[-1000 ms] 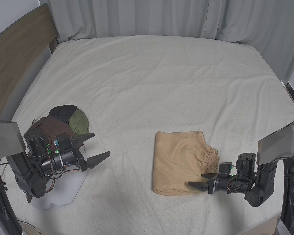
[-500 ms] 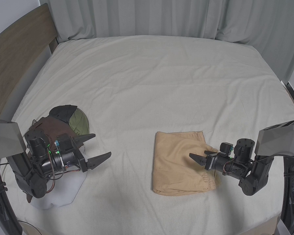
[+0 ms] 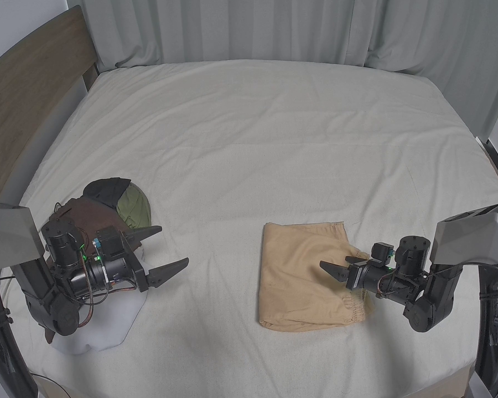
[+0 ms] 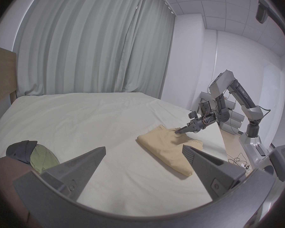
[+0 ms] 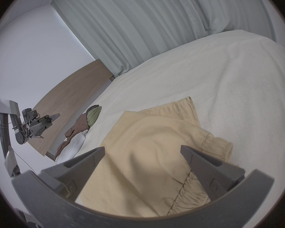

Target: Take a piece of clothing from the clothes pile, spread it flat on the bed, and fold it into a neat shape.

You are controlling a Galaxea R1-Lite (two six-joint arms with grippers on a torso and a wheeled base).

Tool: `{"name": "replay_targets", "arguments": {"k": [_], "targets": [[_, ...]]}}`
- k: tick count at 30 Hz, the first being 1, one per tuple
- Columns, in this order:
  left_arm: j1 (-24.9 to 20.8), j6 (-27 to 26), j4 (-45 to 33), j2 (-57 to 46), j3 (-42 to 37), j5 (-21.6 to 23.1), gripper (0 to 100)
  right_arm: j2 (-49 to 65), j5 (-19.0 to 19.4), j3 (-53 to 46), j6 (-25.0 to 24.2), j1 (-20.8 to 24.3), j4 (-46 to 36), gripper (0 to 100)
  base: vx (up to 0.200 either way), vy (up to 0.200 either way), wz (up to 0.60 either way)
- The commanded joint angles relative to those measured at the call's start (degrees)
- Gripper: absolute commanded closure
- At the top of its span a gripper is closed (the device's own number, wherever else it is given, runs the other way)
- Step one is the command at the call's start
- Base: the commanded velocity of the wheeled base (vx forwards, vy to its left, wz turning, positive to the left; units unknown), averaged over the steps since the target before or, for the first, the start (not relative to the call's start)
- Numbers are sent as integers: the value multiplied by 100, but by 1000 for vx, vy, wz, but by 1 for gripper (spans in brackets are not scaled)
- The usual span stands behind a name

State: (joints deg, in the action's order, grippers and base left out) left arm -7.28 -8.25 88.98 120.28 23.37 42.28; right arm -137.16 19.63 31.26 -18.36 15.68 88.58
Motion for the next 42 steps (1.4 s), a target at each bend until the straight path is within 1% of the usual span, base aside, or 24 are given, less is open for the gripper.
{"name": "replay_targets", "arguments": {"k": [1,6,13,14,21,25,31,33,36,39,42], "targets": [[-2,-1,5,-5,1,0,0,224,24,-173,8,23,-7,0,0,0,0],[-2,-10,5,-23,1,0,0,523,94,-392,17,14,-7,0,0,0,0],[16,-54,5,-23,10,0,0,901,375,-744,34,-3,-7,0,0,0,0],[7,-71,14,-23,1,0,0,998,489,-911,52,14,-7,0,0,0,0],[7,-168,5,-172,-8,0,0,1341,656,-1324,87,58,-16,0,0,0,0],[7,-168,5,-198,-52,0,0,1411,727,-1579,342,120,-16,0,0,0,0],[7,-168,5,-190,-69,53,0,1420,806,-1851,561,173,-16,0,0,0,0],[7,-177,5,-198,-105,167,0,1455,885,-2009,641,164,-16,0,0,0,0],[7,-185,5,-207,-140,193,0,1525,964,-2220,711,164,-16,0,0,0,0],[7,-185,5,-198,-140,193,0,1534,964,-2326,720,155,-16,0,0,0,0],[7,-185,5,-216,-148,193,0,1481,964,-2493,913,58,-25,0,0,0,0]]}}
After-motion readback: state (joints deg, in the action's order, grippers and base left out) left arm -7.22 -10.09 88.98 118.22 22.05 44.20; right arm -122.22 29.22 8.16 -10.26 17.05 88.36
